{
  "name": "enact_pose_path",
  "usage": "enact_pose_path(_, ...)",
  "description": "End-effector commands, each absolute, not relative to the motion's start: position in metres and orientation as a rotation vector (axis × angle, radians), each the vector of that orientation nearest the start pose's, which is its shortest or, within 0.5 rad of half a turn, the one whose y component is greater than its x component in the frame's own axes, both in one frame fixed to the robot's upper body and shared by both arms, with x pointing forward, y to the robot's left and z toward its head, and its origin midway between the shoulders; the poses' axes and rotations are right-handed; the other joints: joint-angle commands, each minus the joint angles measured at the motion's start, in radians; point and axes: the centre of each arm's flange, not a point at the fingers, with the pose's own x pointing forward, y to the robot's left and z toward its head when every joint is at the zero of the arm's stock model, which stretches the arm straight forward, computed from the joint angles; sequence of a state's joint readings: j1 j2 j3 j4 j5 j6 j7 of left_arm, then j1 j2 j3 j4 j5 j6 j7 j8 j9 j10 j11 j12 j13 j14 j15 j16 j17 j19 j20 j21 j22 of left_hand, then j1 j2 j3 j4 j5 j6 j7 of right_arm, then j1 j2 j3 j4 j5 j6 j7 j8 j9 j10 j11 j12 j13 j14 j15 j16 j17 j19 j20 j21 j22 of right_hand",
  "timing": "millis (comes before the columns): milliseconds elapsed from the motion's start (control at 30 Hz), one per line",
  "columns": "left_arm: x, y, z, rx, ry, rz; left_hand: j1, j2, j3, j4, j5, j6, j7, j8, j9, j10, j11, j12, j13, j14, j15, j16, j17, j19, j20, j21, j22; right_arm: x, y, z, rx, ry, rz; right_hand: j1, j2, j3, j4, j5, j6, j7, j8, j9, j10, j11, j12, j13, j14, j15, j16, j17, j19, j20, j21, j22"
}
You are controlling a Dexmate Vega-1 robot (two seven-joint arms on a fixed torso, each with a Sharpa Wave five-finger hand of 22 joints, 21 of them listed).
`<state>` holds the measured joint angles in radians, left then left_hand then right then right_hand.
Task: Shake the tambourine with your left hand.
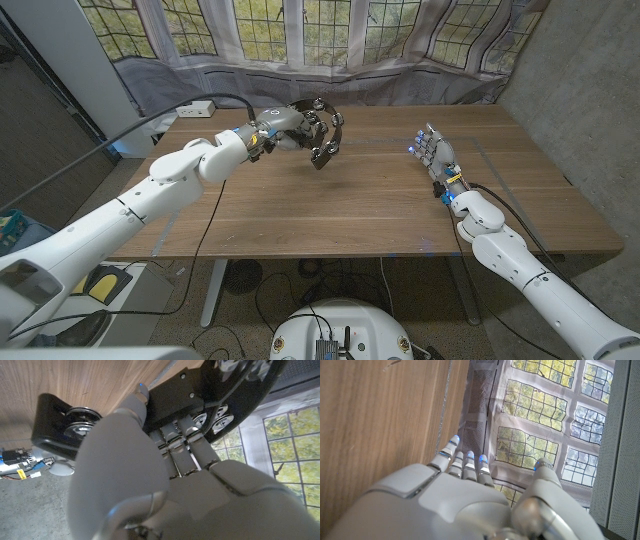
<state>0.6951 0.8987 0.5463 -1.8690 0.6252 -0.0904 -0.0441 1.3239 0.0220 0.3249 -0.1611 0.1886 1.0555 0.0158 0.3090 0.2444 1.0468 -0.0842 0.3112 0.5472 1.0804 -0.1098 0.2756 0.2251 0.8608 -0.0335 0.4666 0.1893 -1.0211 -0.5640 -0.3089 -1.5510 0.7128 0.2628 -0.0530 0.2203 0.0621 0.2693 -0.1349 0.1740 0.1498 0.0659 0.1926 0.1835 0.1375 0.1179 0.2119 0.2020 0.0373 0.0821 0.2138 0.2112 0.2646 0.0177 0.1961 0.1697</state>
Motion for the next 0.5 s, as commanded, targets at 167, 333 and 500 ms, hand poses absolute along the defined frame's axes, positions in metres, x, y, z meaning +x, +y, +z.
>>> enact_pose_path(167, 0.561, 0.197, 0.079, 1.656, -0.895, -0.174, 0.004, 0.1, 0.01, 0.004, 0.004, -0.004, 0.004, 0.005, 0.011, 0.025, -0.018, -0.002, 0.063, 0.084, -0.081, 0.015, 0.062, -0.006, 0.001, 0.006, 0.001, 0.608, -0.284, -0.04, 0.119, -0.61, 0.211, 0.007, 0.004, -0.004, -0.001, 0.003, 0.009, 0.0, 0.003, 0.004, 0.014, -0.001, -0.001, 0.004, 0.013, -0.001, 0.003, 0.005, 0.019, -0.004, 0.003, 0.004)
enact_pose_path(333, 0.564, 0.197, 0.077, 1.656, -0.883, -0.201, 0.004, 0.1, 0.011, 0.004, 0.005, -0.006, 0.007, 0.006, 0.015, 0.024, -0.018, -0.003, 0.065, 0.083, -0.083, 0.014, 0.063, -0.008, 0.002, 0.006, 0.0, 0.609, -0.283, -0.036, 0.114, -0.623, 0.213, 0.009, 0.004, -0.005, -0.001, 0.003, 0.018, -0.004, 0.006, 0.004, 0.027, -0.007, 0.004, 0.004, 0.023, -0.002, 0.006, 0.005, 0.028, -0.004, 0.006, 0.004)
enact_pose_path(500, 0.567, 0.197, 0.074, 1.659, -0.872, -0.216, 0.005, 0.1, 0.011, 0.003, 0.005, -0.006, 0.006, 0.008, 0.018, 0.025, -0.02, -0.003, 0.068, 0.083, -0.083, 0.014, 0.064, -0.009, 0.003, 0.007, 0.0, 0.609, -0.282, -0.033, 0.109, -0.64, 0.211, 0.01, 0.003, -0.005, -0.002, 0.002, 0.03, -0.004, 0.01, 0.004, 0.041, -0.005, 0.008, 0.004, 0.033, -0.004, 0.009, 0.004, 0.042, -0.009, 0.01, 0.004)
